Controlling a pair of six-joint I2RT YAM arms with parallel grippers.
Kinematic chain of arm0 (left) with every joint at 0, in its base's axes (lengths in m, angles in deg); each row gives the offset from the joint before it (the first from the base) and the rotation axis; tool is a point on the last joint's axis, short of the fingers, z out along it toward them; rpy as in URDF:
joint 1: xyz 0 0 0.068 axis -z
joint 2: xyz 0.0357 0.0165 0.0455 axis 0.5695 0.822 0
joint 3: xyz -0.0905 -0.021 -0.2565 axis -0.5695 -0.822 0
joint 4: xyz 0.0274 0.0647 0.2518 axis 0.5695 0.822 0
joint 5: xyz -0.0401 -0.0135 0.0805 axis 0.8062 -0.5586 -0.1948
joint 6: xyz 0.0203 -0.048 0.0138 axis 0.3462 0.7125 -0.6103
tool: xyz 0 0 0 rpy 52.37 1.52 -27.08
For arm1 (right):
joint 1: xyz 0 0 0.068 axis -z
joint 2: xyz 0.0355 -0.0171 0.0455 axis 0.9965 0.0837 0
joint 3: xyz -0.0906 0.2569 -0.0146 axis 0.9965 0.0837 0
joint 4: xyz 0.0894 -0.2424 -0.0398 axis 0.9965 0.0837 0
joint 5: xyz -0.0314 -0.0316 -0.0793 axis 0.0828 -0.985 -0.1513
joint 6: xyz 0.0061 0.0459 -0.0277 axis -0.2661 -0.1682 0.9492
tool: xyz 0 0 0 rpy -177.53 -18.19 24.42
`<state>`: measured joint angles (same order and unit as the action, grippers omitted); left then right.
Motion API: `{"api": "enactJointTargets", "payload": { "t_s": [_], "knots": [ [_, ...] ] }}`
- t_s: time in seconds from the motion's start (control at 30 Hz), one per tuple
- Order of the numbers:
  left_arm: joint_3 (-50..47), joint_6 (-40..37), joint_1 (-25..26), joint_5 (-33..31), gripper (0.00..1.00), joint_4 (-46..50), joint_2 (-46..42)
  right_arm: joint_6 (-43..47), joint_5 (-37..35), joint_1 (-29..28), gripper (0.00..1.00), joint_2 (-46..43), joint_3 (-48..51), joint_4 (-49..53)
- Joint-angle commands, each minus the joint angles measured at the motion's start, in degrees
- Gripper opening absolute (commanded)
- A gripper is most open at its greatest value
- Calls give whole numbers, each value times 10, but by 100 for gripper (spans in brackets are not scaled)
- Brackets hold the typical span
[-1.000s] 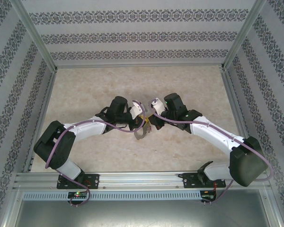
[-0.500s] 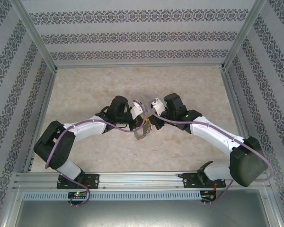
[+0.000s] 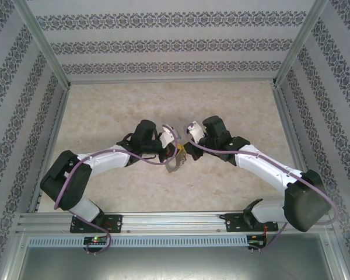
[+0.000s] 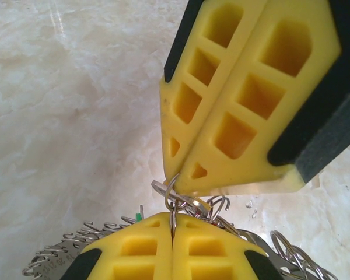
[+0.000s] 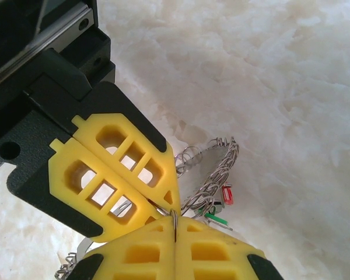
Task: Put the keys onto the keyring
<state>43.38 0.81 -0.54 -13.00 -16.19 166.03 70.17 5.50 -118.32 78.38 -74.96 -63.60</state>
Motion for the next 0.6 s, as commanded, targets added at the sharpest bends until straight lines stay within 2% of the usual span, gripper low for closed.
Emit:
{"api": "enactJointTargets", "payload": {
  "t_s": [0.0, 0.57],
  "knots": [
    [-7, 18, 4, -2, 0, -38, -23, -10, -23, 6, 0, -14, 10, -6],
    [-3, 16, 4, -20, 0, -21, -31, -8, -30, 7, 0, -10, 10, -20]
  ]
}}
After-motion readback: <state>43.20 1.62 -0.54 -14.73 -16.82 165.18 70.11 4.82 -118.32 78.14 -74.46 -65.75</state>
